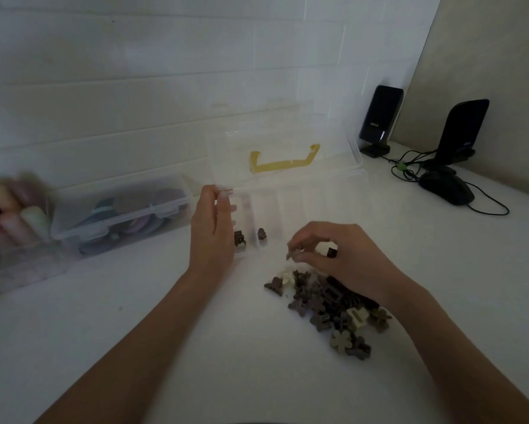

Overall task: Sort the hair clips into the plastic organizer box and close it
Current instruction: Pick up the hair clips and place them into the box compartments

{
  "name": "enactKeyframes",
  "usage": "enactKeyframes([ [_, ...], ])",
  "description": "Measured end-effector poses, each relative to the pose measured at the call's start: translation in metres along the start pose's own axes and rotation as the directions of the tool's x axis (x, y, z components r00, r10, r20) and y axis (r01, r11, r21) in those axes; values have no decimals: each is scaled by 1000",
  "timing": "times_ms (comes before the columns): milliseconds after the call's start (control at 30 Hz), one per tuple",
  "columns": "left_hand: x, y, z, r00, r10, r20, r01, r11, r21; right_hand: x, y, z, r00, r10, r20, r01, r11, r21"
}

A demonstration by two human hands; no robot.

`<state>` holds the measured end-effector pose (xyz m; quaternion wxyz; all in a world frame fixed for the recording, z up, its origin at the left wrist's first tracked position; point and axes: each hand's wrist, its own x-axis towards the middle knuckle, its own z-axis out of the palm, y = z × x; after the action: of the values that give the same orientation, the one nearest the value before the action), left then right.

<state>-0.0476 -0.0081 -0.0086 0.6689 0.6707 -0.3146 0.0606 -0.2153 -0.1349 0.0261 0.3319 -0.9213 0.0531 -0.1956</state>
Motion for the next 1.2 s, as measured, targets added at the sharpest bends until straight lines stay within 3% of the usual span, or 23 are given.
enactKeyframes([
  [67,0,0,0,1000,6,2,-6,1000,6,-1,-5,-1,998,-1,-67,11,988,157],
  [167,0,0,0,1000,11,2,-11,1000,23,0,-8,-1,994,-6,-112,30,976,218],
  [333,0,-1,1,1000,10,-8,-10,1000,3,0,-5,1,985,10,-173,21,984,178],
  [633,0,0,1,1000,10,-25,-9,1000,19,15,-15,18,945,-119,-304,127,992,7],
  [800,-1,0,0,1000,2,-21,-2,1000,20,16,-1,27,979,-172,-114,129,941,-312],
  [967,0,1,0,1000,0,-23,0,1000,18,6,-9,11,982,-138,-132,113,977,-184],
  [1133,-1,1,-1,1000,-5,-14,5,1000,10,-3,-17,5,995,-27,91,34,996,-80],
  [1200,0,0,-1,1000,-10,-14,10,1000,4,-3,-18,12,980,-6,201,36,989,-145],
])
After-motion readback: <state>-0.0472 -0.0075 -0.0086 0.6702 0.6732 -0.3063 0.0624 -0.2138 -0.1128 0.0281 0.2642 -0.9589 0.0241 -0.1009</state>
